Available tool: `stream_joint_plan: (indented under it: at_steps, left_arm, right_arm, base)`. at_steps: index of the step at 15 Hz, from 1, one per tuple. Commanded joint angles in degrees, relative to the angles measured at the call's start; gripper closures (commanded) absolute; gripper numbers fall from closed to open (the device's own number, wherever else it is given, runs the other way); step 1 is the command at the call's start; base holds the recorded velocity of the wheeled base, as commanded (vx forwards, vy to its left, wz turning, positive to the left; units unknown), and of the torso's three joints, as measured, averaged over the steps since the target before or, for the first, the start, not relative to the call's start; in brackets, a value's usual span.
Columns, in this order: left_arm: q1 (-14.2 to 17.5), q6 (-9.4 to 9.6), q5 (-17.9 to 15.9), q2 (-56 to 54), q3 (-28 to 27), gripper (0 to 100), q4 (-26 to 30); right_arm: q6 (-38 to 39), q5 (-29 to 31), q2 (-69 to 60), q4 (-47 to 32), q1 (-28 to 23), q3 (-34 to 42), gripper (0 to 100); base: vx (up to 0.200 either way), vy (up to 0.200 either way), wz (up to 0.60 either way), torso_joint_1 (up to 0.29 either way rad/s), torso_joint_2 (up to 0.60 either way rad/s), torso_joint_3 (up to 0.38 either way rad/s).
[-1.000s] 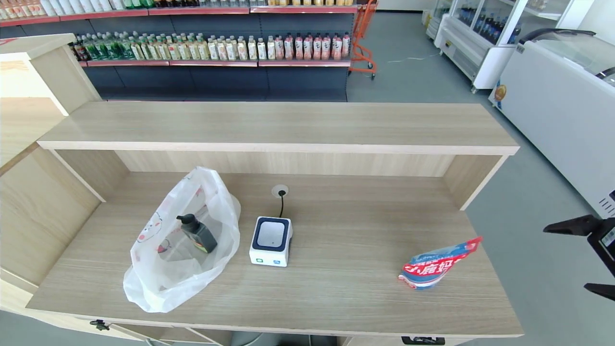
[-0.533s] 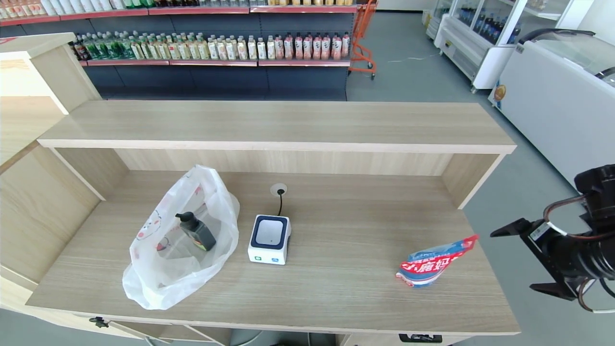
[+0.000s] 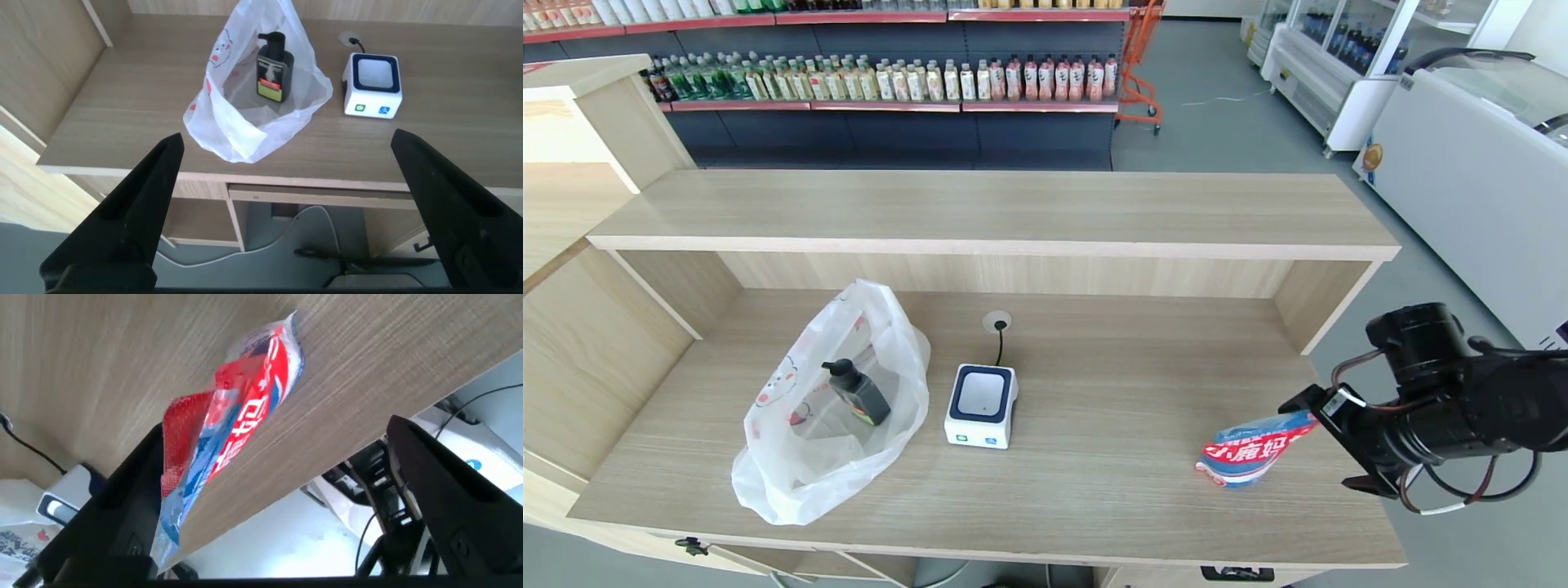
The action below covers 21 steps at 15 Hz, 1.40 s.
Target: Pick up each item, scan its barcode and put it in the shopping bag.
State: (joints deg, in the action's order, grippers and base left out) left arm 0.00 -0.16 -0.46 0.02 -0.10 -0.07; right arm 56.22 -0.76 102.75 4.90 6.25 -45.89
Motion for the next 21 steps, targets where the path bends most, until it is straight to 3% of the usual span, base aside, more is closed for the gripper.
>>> stream_joint_plan:
  at_steps: [1, 4, 5, 11, 17, 19, 21]
  left_arm:
    - [0.0, -0.02, 0.0, 0.0, 0.0, 0, 0.0]
    - [0.0, -0.02, 0.0, 0.0, 0.0, 0, 0.0]
    - [0.0, -0.02, 0.0, 0.0, 0.0, 0, 0.0]
    - [0.0, -0.02, 0.0, 0.0, 0.0, 0, 0.0]
    - [0.0, -0.02, 0.0, 0.0, 0.0, 0, 0.0]
    - [0.0, -0.02, 0.0, 0.0, 0.0, 0, 0.0]
    - [0.0, -0.02, -0.1, 0.0, 0.0, 0, 0.0]
  right_arm:
    - [-0.2, 0.1, 5.9, 3.6, 1.0, -1.5, 0]
    - [-4.4, 1.6, 9.8, 7.6, 1.1, -3.1, 0]
    - [-5.6, 1.8, 11.3, 7.5, 1.1, -3.9, 100]
    - [-13.6, 8.4, 17.1, 7.7, 3.8, -5.0, 100]
    - [-16.7, 7.9, 14.7, 11.3, 4.1, -5.6, 100]
    - [-17.2, 2.5, 10.3, 11.3, 3.3, -6.9, 100]
    - [-20.5, -9.5, 4.0, 11.3, 0.3, -7.1, 100]
  base:
    - [0.0, 0.0, 0.0, 0.0, 0.0, 0.0]
    - [0.0, 0.0, 0.0, 0.0, 0.0, 0.0]
    - [0.0, 0.0, 0.0, 0.0, 0.0, 0.0]
    - [0.0, 0.0, 0.0, 0.0, 0.0, 0.0]
    - [0.0, 0.0, 0.0, 0.0, 0.0, 0.0]
    - [0.0, 0.0, 0.0, 0.0, 0.0, 0.0]
    - [0.0, 0.0, 0.0, 0.0, 0.0, 0.0]
